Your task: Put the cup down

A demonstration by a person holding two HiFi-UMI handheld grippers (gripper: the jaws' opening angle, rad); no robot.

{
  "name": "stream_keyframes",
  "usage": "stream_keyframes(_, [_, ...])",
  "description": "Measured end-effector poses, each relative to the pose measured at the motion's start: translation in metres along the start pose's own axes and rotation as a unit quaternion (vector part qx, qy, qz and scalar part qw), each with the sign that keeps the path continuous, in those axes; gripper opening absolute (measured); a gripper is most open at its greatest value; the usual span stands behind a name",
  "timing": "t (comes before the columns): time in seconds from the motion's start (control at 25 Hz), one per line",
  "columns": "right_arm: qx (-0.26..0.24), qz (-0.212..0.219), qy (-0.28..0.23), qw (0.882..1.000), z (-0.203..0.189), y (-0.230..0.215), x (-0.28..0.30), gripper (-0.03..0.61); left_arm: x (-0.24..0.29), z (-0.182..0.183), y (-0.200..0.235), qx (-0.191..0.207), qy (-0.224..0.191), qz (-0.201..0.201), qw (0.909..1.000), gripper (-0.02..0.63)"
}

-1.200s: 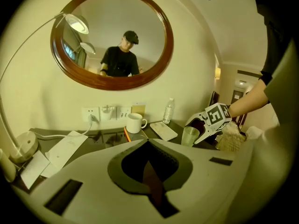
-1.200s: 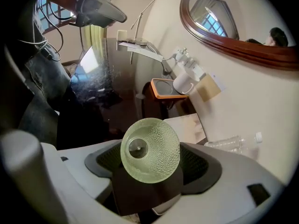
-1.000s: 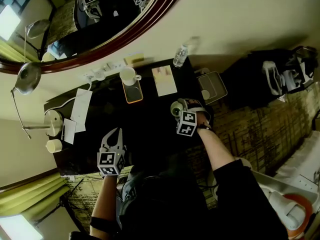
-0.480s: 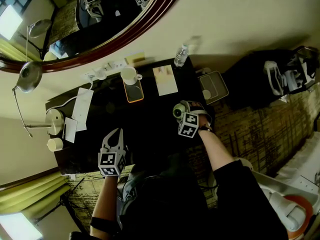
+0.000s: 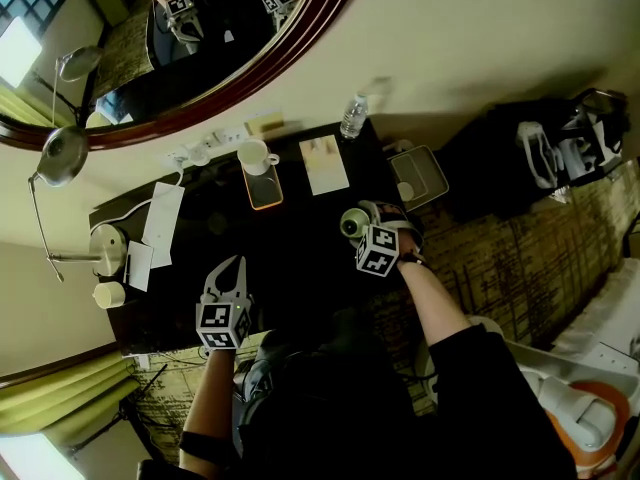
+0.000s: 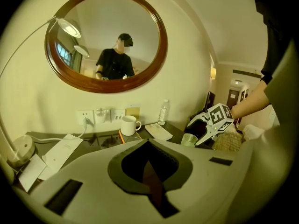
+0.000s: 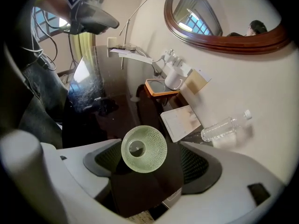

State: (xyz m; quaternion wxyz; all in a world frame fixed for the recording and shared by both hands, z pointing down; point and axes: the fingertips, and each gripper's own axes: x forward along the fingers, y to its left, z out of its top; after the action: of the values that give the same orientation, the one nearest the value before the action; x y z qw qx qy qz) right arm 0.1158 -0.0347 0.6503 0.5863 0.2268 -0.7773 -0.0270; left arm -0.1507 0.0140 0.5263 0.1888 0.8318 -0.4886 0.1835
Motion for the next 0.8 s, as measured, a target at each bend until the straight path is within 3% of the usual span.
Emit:
stream_keyframes(0.16, [0.059, -0.008, -0.037, 0.998, 0.012, -0.007, -0.028, 0.383, -0.001, 0.006, -0.001, 0.002, -0.008, -0.006, 0.9999, 0.000])
stream_keyframes(0.32, [0.136, -0.012, -0.084, 0.987, 0.025, -0.013, -0.058, 0.369, -0.003, 0.012, 0.000, 0.004, -0.016, -0.009, 0.9998, 0.000])
stream_keyframes(0.6, [0.239, -0.045, -0.142, 0.959, 0.031, -0.015, -0.102, 0.147, -0.006, 0.011, 0.005, 0.005, -0.027, -0.008, 0.9996, 0.000])
stream_keyframes(0.76, [0.305, -0.064, -0.173, 0.934, 0.026, -0.017, -0.120, 0.014, -0.007, 0.016, 0.000, 0.009, -0.026, -0.013, 0.9995, 0.000])
stream_keyframes(0.8, [0.323, -0.066, -0.182, 0.926, 0.025, -0.017, -0.123, 0.008, -0.007, 0.016, 0.000, 0.005, -0.028, -0.014, 0.9995, 0.000])
